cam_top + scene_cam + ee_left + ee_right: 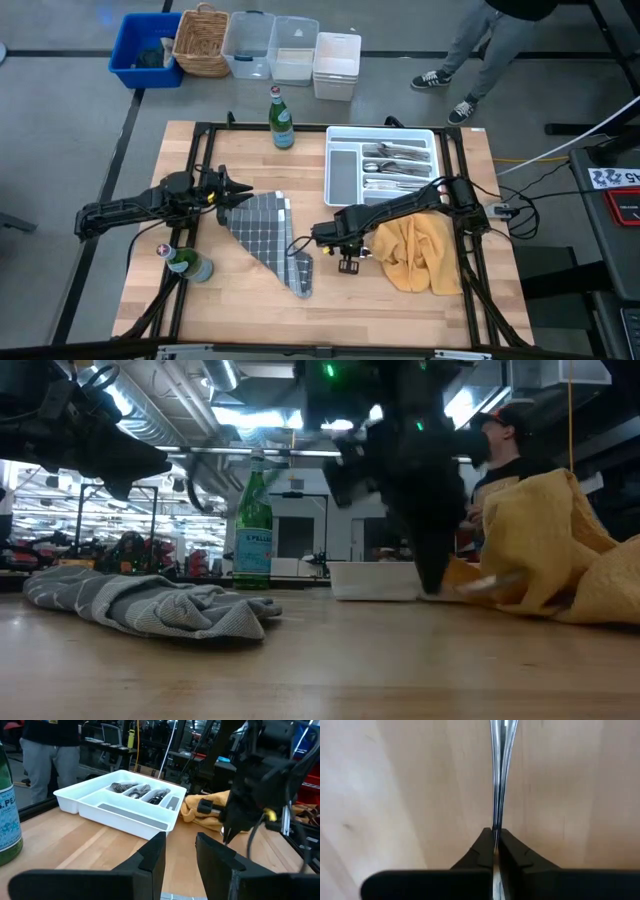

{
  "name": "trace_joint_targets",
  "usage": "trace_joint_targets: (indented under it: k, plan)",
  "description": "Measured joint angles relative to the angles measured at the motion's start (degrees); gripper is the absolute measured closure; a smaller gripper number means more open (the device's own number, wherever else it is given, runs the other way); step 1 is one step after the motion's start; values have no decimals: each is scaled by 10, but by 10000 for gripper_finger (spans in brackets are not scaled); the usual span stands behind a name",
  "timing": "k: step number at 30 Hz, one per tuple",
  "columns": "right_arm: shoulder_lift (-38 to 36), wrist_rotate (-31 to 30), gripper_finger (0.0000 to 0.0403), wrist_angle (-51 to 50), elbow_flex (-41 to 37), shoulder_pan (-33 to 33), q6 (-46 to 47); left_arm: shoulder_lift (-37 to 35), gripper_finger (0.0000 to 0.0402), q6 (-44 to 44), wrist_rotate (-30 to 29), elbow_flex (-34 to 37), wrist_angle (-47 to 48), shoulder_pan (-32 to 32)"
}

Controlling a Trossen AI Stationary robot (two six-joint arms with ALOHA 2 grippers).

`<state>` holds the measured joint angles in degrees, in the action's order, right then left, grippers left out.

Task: Sort silverware
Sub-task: Put the silver spoon into the cutlery tray

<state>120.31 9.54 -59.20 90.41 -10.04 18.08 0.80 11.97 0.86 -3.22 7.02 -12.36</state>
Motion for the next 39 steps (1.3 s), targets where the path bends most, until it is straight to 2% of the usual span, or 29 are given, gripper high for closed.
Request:
trace_joint_targets:
  k: [8, 11, 18, 21, 24, 29, 33, 36, 39]
  plan:
    - [-1, -12, 397, -91, 120, 3, 4, 0, 306, 15, 0, 0, -1, 0]
    - [-1, -37, 394, -126, 166, 6, 29, 0, 306, 32, 0, 0, -1, 0]
    - [-2, -127, 395, -118, 228, 30, 107, 0, 306, 171, 0, 0, -3, 0]
    - [-2, -165, 394, -62, 232, 50, 149, 0, 306, 229, 0, 0, -3, 0]
    - [-2, -175, 393, 29, 233, 72, 175, 0, 306, 268, 0, 0, -3, 0]
    - [-2, -175, 394, 217, 233, 101, 177, 0, 306, 284, -5, 0, -4, 0]
    - [-2, -180, 393, 344, 233, 118, 177, 0, 306, 299, -43, 3, -21, 0]
    - [-2, -213, 394, 404, 233, 125, 177, 0, 306, 306, -74, 2, -63, 0]
    - [-2, -266, 393, 439, 233, 128, 177, 2, 306, 306, -78, 2, -97, 0]
